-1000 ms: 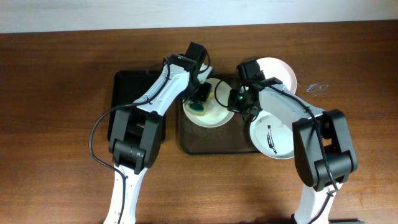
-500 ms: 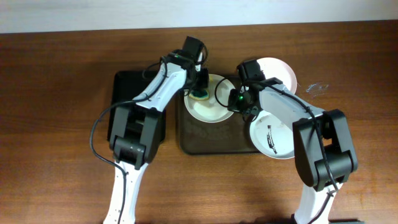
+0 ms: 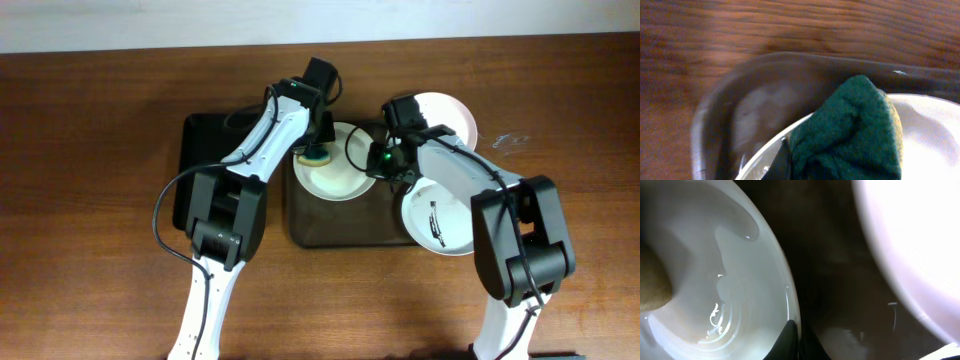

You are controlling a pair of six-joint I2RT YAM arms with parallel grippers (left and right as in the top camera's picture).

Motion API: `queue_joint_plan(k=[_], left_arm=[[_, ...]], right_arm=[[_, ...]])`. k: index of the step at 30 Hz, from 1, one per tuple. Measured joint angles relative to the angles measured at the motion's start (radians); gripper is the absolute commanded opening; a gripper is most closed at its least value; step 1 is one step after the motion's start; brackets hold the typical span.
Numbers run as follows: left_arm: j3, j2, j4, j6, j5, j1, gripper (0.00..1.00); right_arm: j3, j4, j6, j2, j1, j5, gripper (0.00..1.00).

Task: Clean dirty plates on tray and stack at the side

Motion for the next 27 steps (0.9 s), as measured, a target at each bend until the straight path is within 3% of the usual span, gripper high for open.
queue_joint_plan(k=[2, 4, 8, 9, 11, 12, 15, 17, 19, 23, 27], left_arm=[[0.007, 0.000, -0.070, -0.112, -0.077, -0.009, 0.00], [0.011, -0.002, -0.133, -0.124, -0.053, -0.010, 0.00], [0.013, -0.002, -0.196, 0.134, 0.138, -0.005, 0.00], [0.012, -0.001, -0.245, 0.274, 0.275, -0.008, 0.00], [0.007, 0.001, -0.278, 0.379, 0.342, -0.012, 0.00], [0.006, 0.001, -0.270, 0.375, 0.341, -0.012, 0.00], [0.007, 0.000, -0.259, 0.055, 0.214, -0.021, 0.00], [0.009, -0.003, -0.271, -0.294, 0.117, -0.045, 0.00], [0.009, -0.004, -0.282, -0.482, 0.068, -0.055, 0.00], [0.011, -0.003, -0.414, -0.748, -0.109, -0.086, 0.00], [0.010, 0.001, -0.491, -0.816, -0.151, -0.115, 0.00]], right_arm=[[0.000, 0.001, -0.002, 0.001, 0.014, -0.016, 0.04], [0.000, -0.006, -0.005, 0.002, 0.014, -0.018, 0.04], [0.000, -0.024, -0.010, 0.000, 0.003, -0.009, 0.04], [-0.001, -0.026, -0.017, 0.000, 0.000, -0.006, 0.04], [-0.001, -0.026, -0.021, -0.001, 0.000, -0.006, 0.04], [-0.001, -0.026, -0.021, -0.001, 0.000, -0.006, 0.04], [-0.002, -0.022, -0.021, -0.001, 0.001, -0.017, 0.04], [-0.004, -0.019, -0.020, -0.001, 0.003, -0.023, 0.04], [-0.004, -0.019, -0.020, -0.001, 0.003, -0.023, 0.04], [-0.004, -0.019, -0.021, -0.001, 0.003, -0.024, 0.04], [-0.005, -0.020, -0.021, -0.001, 0.005, -0.034, 0.04]])
